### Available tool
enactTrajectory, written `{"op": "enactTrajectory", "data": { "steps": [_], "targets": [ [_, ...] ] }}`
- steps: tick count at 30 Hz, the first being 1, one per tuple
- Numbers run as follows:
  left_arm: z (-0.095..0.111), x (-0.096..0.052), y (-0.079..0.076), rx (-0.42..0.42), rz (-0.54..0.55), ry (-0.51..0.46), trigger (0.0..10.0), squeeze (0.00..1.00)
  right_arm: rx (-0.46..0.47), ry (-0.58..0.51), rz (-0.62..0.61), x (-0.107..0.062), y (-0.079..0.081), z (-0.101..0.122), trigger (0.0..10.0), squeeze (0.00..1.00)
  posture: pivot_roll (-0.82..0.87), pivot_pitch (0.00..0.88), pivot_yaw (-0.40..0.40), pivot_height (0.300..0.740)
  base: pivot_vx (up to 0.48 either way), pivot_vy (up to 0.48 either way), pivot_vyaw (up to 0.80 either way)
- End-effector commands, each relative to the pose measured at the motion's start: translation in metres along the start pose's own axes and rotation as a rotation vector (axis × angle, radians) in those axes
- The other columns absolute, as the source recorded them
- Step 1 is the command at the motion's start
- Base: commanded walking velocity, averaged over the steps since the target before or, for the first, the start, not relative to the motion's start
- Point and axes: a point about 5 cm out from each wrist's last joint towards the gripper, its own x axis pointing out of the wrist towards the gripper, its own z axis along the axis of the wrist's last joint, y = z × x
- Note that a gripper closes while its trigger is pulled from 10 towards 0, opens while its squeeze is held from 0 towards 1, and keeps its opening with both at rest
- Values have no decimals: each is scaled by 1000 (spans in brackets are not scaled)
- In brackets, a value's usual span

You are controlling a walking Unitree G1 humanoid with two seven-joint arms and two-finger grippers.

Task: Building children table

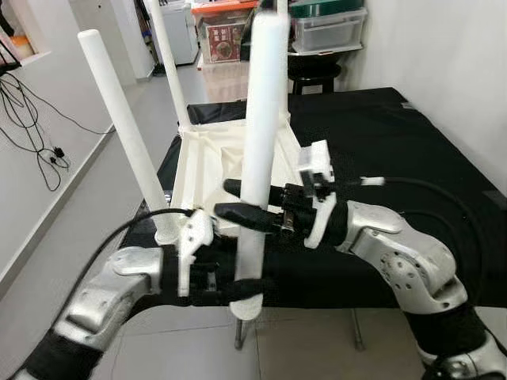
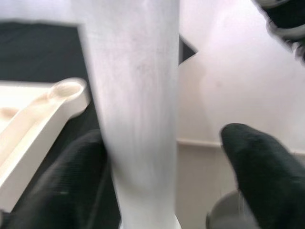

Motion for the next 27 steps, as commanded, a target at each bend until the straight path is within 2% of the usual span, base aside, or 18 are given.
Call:
{"op": "enactTrajectory", "data": {
  "steps": [1,2,5,6,8,11,12,14,17,19,20,21,22,27],
  "targets": [
    [5,-2,-8,-2,-59,-14,10000,1000,-33,7,-101,-9,-13,0,0,0,-68,0,57,740,0,0,0],
    [9,-9,-13,-2,-80,-5,10000,1000,-50,35,-112,-14,-16,-3,0,0,-65,0,57,740,0,0,0],
    [9,-9,-13,-2,-80,-5,10000,1000,-50,35,-112,-14,-16,-3,0,0,-65,0,57,740,0,0,0],
    [16,-15,-19,7,-106,-2,10000,1000,-65,71,-130,-19,-18,-8,0,0,-63,0,57,740,0,0,0],
    [46,-19,-29,65,-146,-91,10000,1000,-93,162,-147,-26,-20,-21,0,0,-59,0,58,740,0,0,0],
    [57,-18,-29,96,-142,-139,10000,1000,-96,187,-141,-27,-19,-25,0,0,-60,0,58,740,0,0,0],
    [66,-16,-26,128,-116,-179,10000,1000,-98,201,-116,-26,-15,-27,0,0,-61,0,59,740,0,0,0],
    [66,-16,-26,128,-116,-179,10000,1000,-98,201,-116,-26,-15,-27,0,0,-61,0,59,740,0,0,0],
    [89,-6,6,219,125,-340,10000,1000,-87,216,60,-27,8,-30,0,0,-71,0,63,740,0,0,0],
    [89,-6,6,219,125,-340,10000,1000,-87,216,60,-27,8,-30,0,0,-71,0,63,740,0,0,0],
    [93,-4,12,216,175,-372,10000,141,-87,214,90,-27,12,-30,0,0,-71,0,63,740,0,0,0],
    [93,-4,12,216,175,-372,10000,141,-87,214,90,-27,12,-30,0,0,-71,0,63,740,0,0,0],
    [96,-1,18,205,221,-415,10000,0,-83,202,119,-26,16,-30,0,0,-80,0,70,740,0,0,0],
    [100,6,24,189,260,-471,10000,0,-79,185,151,-25,22,-29,0,0,-84,0,73,740,0,0,0]
  ]
}}
